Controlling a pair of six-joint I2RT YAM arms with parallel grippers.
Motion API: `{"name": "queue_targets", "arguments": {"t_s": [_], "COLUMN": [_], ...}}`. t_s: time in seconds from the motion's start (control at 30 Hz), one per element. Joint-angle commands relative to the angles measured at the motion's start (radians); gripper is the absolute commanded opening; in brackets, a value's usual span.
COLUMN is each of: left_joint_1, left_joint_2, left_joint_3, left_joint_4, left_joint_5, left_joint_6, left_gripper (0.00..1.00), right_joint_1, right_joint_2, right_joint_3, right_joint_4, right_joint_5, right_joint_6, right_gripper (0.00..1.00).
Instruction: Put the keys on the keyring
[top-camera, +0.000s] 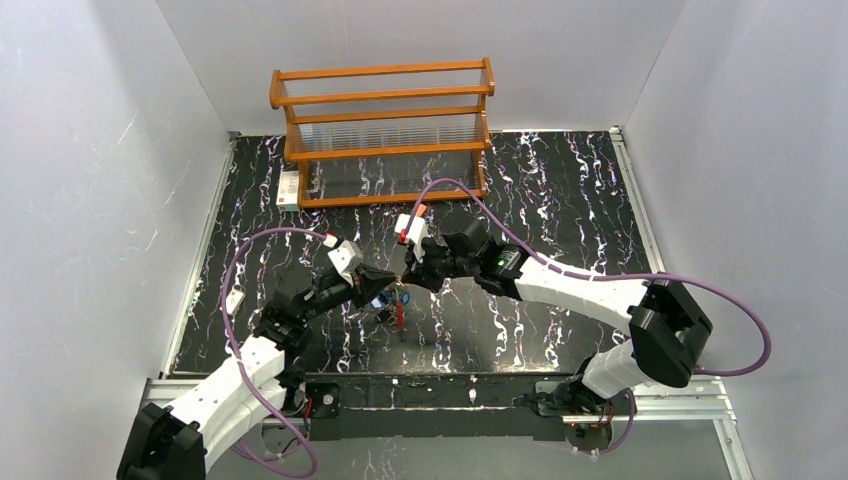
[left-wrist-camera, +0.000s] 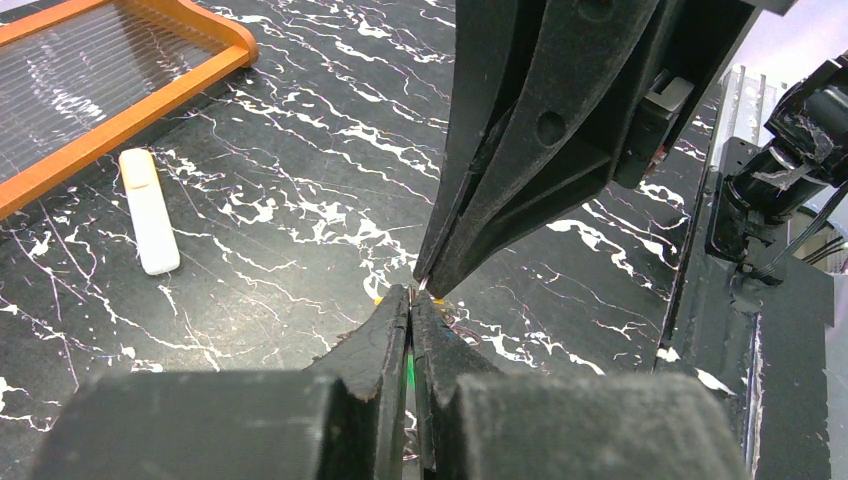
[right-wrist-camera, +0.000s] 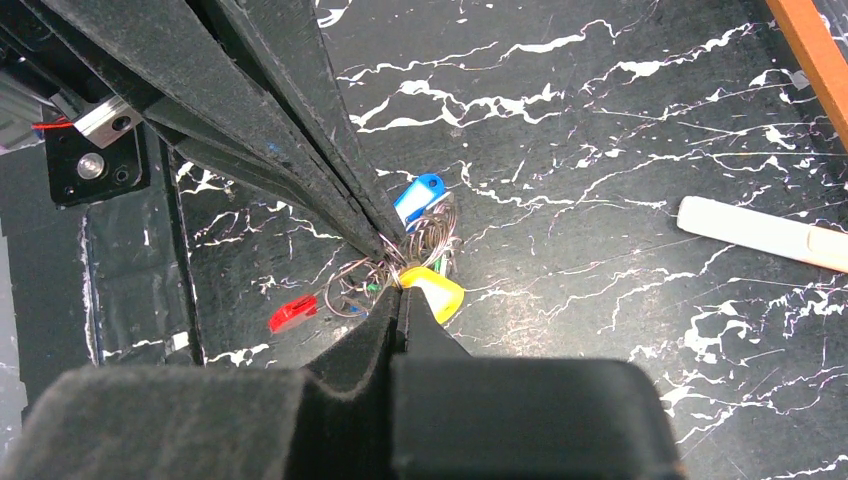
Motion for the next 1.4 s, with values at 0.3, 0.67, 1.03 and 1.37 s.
{"name": "queue_targets", "arguments": {"t_s": [0.3, 0.67, 1.03, 1.37], "left_joint_1": [-0.002, -0.002, -0.002, -0.002], "left_joint_2": [-0.013, -0.012, -0.010, -0.018], "left_joint_3": [-0.005, -0.005, -0.005, -0.006], "left_joint_4": [0.047, 0.050, 0.055, 0.055], "left_joint_5": [0.021, 0.022, 0.026, 0.026], "left_joint_6": [0.002, 0.003, 0.002, 0.000], "left_gripper": [0.00, 0.00, 0.00, 0.00], "right_joint_1": [0.006, 0.006, 0.006, 0.006], "right_joint_2": [-0.031, -0.040, -0.025, 0.002], "right_joint_3": [0.032, 0.049, 0.063, 0.036], "right_joint_4": [0.026, 0.022, 0.005, 0.005], "right_joint_5": [0.036, 0.025, 0.034, 0.063], "right_joint_6": [0.020, 0.018, -0.003, 0.022], "right_gripper": [0.01, 0.01, 0.01, 0.01]}}
